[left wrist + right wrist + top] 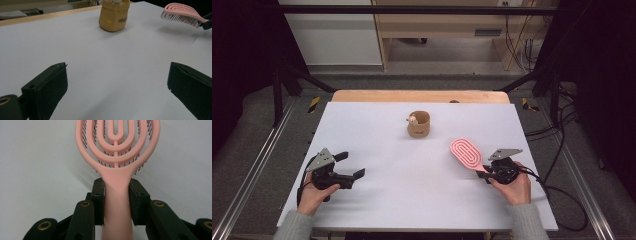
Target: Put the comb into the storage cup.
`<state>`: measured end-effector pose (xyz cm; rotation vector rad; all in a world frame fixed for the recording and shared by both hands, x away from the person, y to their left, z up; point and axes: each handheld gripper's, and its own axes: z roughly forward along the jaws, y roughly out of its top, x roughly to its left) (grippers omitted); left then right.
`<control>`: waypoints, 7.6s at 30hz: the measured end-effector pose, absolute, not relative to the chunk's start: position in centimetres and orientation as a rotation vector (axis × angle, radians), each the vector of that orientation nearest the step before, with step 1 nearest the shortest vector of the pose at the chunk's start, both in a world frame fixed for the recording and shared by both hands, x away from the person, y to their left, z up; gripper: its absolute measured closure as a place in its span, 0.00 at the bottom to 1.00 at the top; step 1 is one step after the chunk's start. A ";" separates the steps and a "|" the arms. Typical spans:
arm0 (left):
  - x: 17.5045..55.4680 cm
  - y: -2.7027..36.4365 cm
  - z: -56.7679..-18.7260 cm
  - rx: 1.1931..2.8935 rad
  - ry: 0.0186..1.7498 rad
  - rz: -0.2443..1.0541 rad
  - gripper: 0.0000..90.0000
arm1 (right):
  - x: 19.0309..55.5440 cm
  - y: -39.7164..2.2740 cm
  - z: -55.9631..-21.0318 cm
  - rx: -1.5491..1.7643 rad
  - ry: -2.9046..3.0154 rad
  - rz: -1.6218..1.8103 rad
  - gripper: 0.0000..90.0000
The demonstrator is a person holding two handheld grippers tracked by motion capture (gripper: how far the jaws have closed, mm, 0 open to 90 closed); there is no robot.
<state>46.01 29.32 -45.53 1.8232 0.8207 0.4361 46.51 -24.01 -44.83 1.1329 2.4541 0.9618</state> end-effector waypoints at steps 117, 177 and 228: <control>46.4 19.9 -41.8 1.729 0.759 0.271 0.03 | 45.3 -18.6 -41.8 0.895 2.289 1.393 0.77; 47.7 14.5 -41.1 1.647 0.760 0.166 0.03 | 45.1 -18.0 -42.0 0.884 2.299 1.423 0.77; 49.3 9.8 -41.7 1.576 0.850 0.074 0.04 | 45.0 -17.7 -41.9 0.868 2.303 1.419 0.77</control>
